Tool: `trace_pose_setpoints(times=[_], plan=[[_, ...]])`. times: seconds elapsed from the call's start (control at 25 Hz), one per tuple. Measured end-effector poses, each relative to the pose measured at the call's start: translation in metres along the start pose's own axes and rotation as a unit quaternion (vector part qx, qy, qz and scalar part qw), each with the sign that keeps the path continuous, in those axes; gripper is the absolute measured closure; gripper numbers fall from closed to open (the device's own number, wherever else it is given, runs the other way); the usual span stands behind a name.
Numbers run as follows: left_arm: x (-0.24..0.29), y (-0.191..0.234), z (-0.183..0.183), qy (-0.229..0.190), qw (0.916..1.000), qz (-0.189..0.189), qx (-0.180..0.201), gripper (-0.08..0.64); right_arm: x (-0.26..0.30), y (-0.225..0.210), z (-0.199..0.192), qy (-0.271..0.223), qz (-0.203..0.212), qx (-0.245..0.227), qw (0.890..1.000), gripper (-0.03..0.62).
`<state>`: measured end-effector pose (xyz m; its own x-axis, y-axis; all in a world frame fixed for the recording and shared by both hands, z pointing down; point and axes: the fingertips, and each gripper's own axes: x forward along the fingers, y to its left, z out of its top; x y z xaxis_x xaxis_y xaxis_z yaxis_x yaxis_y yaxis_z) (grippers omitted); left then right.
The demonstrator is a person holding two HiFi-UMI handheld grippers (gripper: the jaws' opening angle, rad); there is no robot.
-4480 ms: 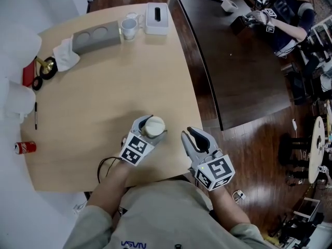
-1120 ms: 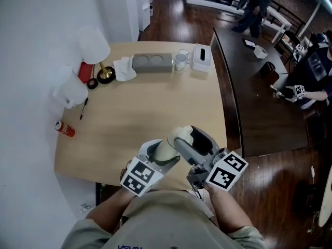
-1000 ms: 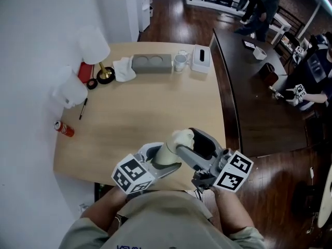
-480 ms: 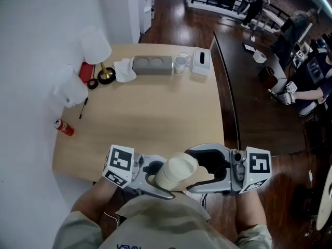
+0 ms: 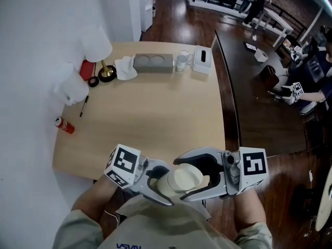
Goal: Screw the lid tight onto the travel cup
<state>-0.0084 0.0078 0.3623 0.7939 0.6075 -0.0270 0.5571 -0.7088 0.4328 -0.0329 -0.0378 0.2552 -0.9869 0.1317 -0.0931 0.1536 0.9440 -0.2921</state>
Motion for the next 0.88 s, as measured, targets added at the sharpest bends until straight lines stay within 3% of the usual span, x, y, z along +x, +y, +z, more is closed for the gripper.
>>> trace_pose_setpoints(times=[0.36, 0.48, 0.56, 0.64, 0.72, 0.8, 0.88], plan=[[-0.002, 0.008, -0.006, 0.01, 0.9996, 0.027, 0.001, 0.244, -0.003, -0.009, -0.001, -0.01, -0.025, -0.007, 1.0, 0.301], [-0.007, 0.021, -0.005, 0.007, 0.9976, 0.068, 0.011, 0.242, -0.006, -0.019, -0.002, -0.012, -0.056, -0.011, 0.998, 0.301], [-0.013, 0.037, -0.005, 0.006, 0.9922, 0.122, 0.023, 0.243, -0.011, -0.031, -0.004, -0.012, -0.096, -0.014, 0.995, 0.301], [-0.023, 0.058, -0.005, 0.011, 0.9801, 0.195, 0.037, 0.243, -0.02, -0.05, -0.009, -0.01, -0.153, -0.015, 0.988, 0.301], [-0.033, 0.079, -0.005, 0.02, 0.9607, 0.272, 0.051, 0.242, -0.028, -0.068, -0.012, -0.01, -0.212, -0.009, 0.977, 0.301], [-0.044, 0.097, -0.005, 0.033, 0.9339, 0.35, 0.067, 0.243, -0.035, -0.083, -0.014, -0.019, -0.262, 0.001, 0.965, 0.302], [-0.056, 0.113, -0.006, 0.055, 0.8964, 0.432, 0.084, 0.244, -0.042, -0.097, -0.016, -0.033, -0.307, 0.015, 0.951, 0.302]])
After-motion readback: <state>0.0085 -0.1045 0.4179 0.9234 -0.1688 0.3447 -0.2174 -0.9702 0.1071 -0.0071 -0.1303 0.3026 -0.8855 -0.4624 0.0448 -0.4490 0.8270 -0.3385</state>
